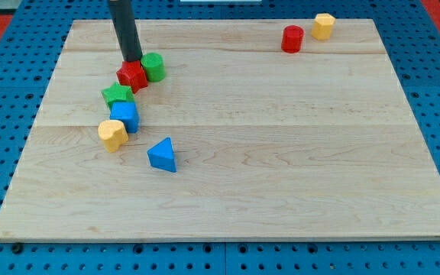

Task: Move the red circle to the top right of the red star

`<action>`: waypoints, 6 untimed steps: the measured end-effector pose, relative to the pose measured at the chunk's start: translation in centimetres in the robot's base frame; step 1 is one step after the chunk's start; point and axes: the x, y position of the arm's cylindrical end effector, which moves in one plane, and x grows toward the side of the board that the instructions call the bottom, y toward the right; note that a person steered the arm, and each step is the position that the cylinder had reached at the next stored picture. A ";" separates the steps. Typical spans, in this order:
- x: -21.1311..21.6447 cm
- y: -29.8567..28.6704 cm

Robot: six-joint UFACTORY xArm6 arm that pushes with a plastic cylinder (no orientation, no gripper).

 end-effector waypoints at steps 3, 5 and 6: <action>0.5 6.2; 1.4 8.9; 3.4 9.7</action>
